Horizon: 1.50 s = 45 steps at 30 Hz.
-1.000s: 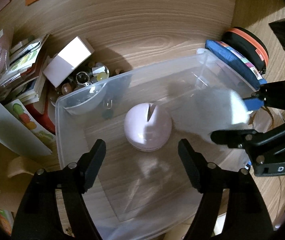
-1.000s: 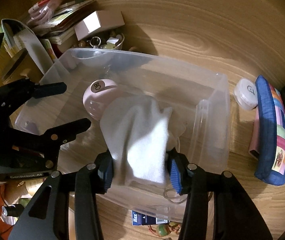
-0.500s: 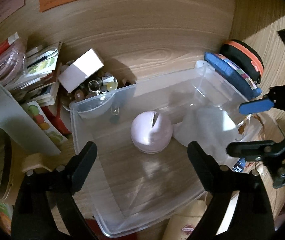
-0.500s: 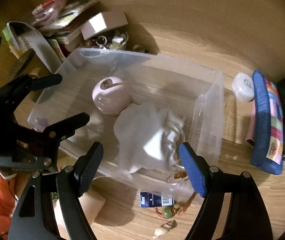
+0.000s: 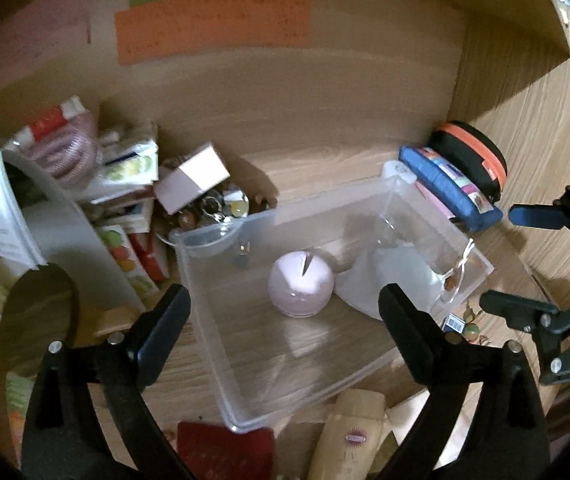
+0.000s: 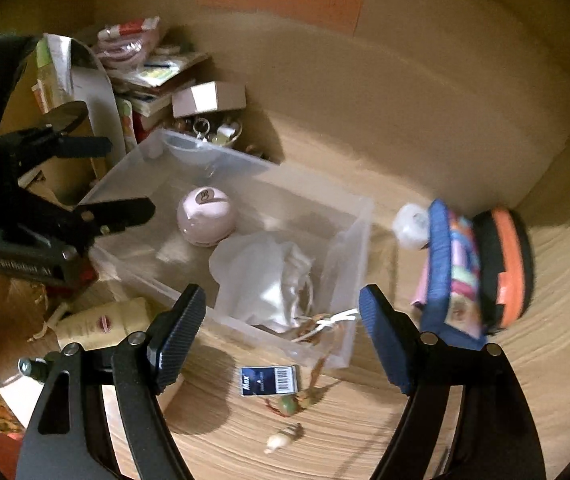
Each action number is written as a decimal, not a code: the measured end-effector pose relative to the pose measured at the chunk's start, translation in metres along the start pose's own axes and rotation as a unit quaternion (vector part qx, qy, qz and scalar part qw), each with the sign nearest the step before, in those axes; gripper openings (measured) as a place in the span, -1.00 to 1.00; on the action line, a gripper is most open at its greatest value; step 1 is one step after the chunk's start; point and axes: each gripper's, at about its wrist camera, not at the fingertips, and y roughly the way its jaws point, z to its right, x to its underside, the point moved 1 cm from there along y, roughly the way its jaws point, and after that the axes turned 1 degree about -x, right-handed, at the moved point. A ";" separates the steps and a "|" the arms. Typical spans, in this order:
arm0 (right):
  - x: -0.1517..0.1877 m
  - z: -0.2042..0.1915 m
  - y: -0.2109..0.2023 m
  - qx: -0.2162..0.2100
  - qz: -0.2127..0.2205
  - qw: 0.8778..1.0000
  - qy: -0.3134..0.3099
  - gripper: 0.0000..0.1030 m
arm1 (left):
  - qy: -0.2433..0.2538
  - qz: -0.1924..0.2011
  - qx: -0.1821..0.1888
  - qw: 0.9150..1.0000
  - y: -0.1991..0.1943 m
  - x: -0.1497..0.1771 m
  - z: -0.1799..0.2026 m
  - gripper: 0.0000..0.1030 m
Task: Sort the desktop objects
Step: 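Withdraw both tools from the clear box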
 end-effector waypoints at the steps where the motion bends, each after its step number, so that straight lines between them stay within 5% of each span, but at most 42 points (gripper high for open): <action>1: 0.003 -0.001 -0.005 0.004 0.008 1.000 -0.004 0.59 | -0.002 0.003 -0.004 1.000 -0.005 0.000 -0.001 0.87; 21: 0.066 0.021 -0.051 -0.032 0.062 0.996 0.063 0.61 | -0.050 0.018 -0.098 0.994 -0.089 0.065 -0.039 0.93; 34: 0.104 0.043 -0.039 -0.037 0.042 0.992 0.113 0.61 | -0.056 -0.063 -0.113 0.990 -0.051 0.114 -0.056 0.94; 45: 0.131 0.039 -0.002 -0.063 -0.008 0.991 0.119 0.61 | -0.045 -0.123 -0.082 0.988 -0.015 0.135 -0.050 0.94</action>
